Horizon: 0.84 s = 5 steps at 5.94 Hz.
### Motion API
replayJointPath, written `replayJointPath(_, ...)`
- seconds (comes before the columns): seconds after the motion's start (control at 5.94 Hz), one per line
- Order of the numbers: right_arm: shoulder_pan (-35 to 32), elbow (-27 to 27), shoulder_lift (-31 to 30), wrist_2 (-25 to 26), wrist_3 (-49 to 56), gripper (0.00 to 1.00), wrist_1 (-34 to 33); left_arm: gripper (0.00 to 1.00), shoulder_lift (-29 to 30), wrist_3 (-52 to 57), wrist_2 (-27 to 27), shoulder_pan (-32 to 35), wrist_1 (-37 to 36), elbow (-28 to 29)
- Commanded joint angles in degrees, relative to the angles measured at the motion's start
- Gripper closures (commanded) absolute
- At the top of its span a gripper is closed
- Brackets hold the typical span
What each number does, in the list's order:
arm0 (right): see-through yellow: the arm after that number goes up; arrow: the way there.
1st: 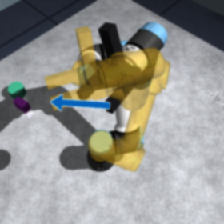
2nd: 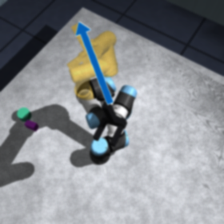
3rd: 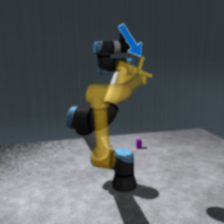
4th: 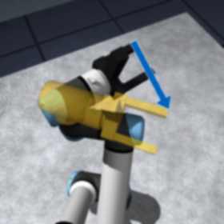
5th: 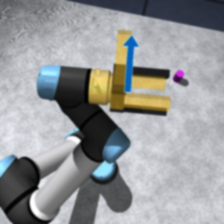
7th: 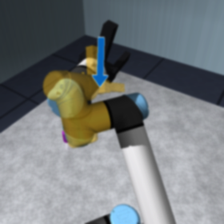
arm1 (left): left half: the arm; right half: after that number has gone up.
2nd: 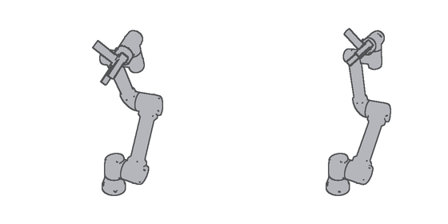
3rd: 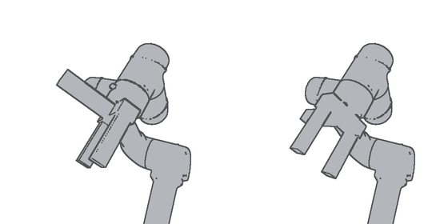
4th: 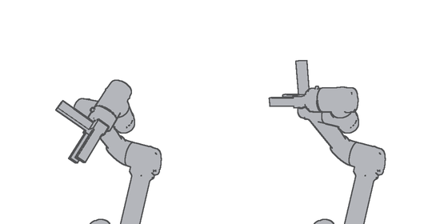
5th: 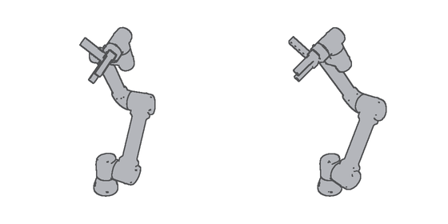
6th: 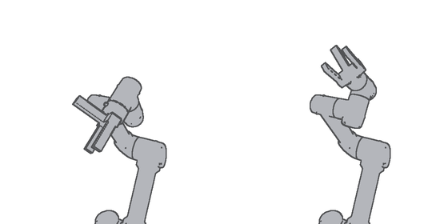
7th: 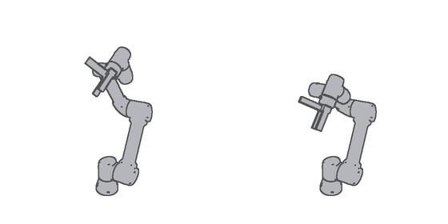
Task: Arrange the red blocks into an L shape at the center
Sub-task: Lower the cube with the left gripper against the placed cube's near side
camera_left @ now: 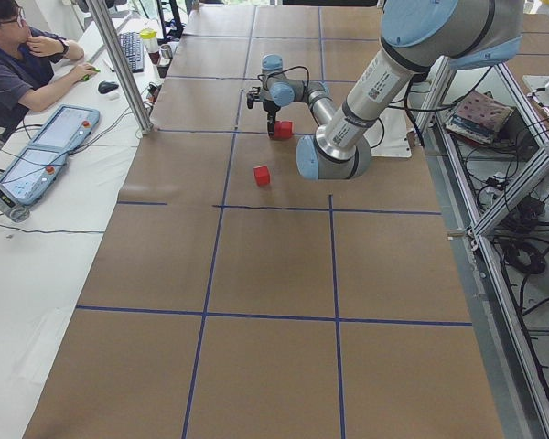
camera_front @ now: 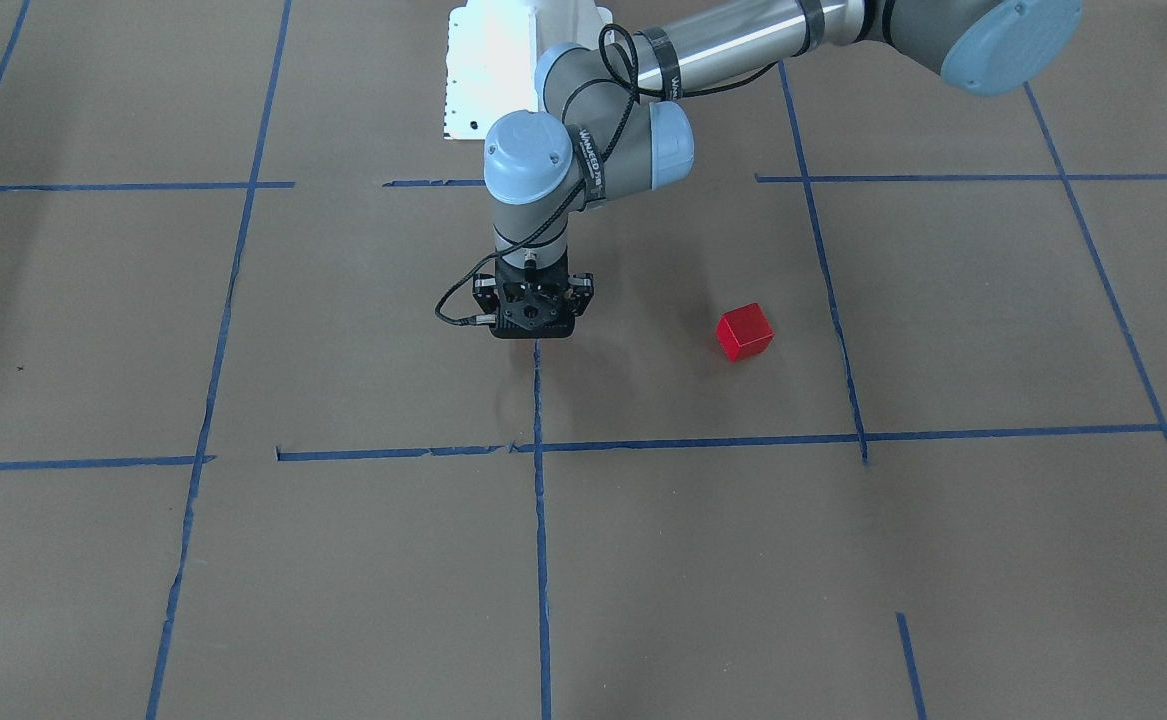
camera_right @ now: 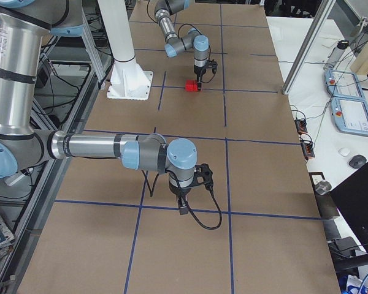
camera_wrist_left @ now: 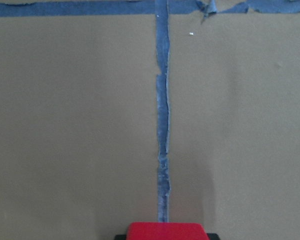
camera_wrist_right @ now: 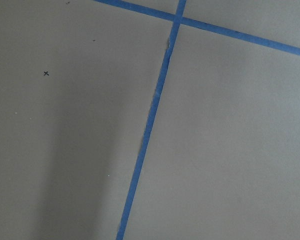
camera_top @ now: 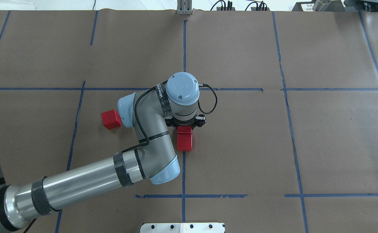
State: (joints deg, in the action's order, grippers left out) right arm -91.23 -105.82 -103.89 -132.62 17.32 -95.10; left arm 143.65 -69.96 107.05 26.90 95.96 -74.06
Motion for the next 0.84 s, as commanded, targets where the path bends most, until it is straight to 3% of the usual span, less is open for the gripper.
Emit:
replayJointPath(0.0,0.0,0.0,0.0,0.0,0.0,0.0,0.0,0.68,-0.1,0.0,-0.1,-0.1,0.0,0.1)
replayJointPath(0.34,0.0,0.0,0.0,0.1,0.0,0.0,0.0,0.59,0.0,0.0,-0.1,-0.2,0.1,0.1)
replayJointPath(0.67,0.0,0.0,0.0,0.0,0.0,0.0,0.0,0.58,0.1,-0.2,-0.1,-0.2,0.1,0.1)
